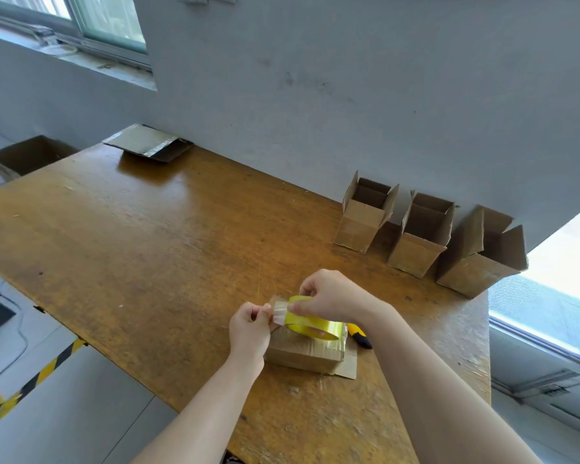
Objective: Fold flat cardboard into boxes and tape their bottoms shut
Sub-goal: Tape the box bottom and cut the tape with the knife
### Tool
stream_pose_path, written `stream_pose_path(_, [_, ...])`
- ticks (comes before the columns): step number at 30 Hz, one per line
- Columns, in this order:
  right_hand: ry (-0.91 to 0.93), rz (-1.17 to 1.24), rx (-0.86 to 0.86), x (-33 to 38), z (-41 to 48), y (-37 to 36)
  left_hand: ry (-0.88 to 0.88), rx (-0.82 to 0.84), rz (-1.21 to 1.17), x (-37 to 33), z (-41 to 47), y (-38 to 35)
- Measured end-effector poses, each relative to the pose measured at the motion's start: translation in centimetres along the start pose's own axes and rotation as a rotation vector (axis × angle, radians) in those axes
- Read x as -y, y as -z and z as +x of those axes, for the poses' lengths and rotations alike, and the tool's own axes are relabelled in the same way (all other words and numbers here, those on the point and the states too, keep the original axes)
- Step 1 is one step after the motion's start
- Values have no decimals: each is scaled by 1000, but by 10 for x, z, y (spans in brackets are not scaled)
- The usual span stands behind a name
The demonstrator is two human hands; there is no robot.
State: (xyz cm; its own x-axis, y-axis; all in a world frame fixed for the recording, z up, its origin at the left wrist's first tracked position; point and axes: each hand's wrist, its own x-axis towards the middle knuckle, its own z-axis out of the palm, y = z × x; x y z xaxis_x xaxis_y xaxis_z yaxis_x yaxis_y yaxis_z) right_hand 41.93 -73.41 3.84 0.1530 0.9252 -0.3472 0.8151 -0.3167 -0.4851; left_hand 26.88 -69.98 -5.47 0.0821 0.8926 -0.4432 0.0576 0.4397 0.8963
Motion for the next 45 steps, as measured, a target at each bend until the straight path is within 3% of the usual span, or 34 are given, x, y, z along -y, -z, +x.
stream_pose_path(4, [-114, -94, -103, -9, -5, -3, -26, -44, 125, 0, 1, -4])
stream_pose_path(11, [-45, -283, -262, -5, -6, -19, -82, -61, 181, 10, 0, 4])
stream_pose_path(27, [-153, -305, -300, 15, 6, -32, 101, -85, 170, 17, 5, 2])
stream_pose_path(37, [-148, -324, -280, 15, 6, -33, 496, 134, 219, 15, 18, 9])
stream_pose_path(39, [-156, -332, -271, 17, 6, -33, 378, 101, 314, 16, 21, 9])
stream_pose_path(42, [-167, -338, -260, 19, 6, -31, -36, 14, 653, 12, 25, 7])
stream_pose_path(45, [-174, -335, -256, 21, 3, -29, -134, 5, 820, 18, 22, 12])
